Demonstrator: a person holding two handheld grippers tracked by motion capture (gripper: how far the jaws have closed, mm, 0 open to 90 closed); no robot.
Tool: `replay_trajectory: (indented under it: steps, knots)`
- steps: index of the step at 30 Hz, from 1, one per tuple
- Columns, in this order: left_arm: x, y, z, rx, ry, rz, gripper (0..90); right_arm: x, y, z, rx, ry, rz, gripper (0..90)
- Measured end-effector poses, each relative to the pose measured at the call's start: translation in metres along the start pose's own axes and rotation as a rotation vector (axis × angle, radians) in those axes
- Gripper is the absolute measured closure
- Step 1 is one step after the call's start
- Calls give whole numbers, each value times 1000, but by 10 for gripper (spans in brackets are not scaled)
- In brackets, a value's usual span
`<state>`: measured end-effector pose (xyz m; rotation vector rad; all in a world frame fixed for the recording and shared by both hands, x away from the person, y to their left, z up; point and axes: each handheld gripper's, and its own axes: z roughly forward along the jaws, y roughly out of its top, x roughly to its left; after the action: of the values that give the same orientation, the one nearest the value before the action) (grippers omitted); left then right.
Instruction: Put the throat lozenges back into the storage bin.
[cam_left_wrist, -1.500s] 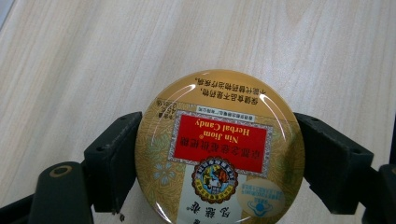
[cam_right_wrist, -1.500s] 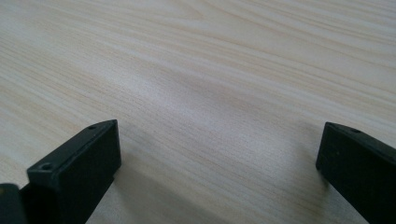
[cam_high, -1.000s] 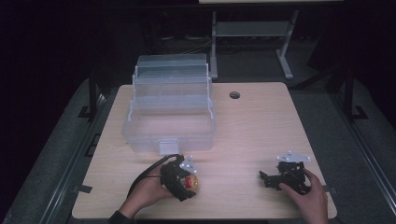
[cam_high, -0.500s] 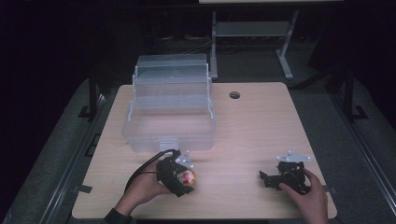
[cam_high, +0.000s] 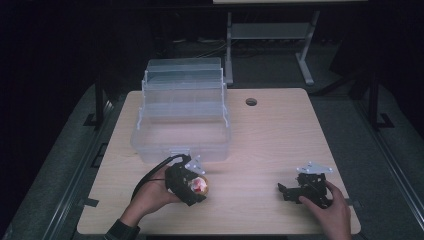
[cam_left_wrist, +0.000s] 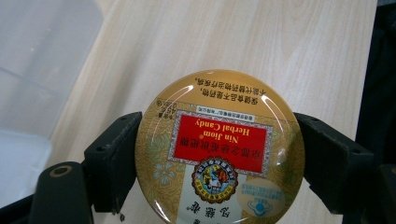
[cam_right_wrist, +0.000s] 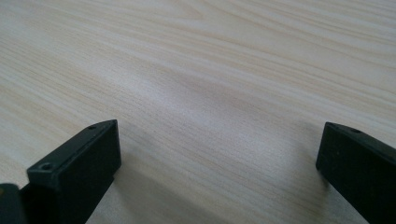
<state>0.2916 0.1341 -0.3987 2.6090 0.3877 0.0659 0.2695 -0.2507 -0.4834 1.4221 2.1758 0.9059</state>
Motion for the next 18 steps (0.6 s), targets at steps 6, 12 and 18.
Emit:
replay_trajectory:
  steps: [6,12,18]
  knots:
    - [3,4,-8,-7,0,5,196,0,0,0,0,0,-1,0]
    - [7,6,-14,-19,9,-6,196,0,0,0,0,0,-1,0]
    - [12,9,-20,-17,13,-5,196,0,0,0,1,0,-1,0]
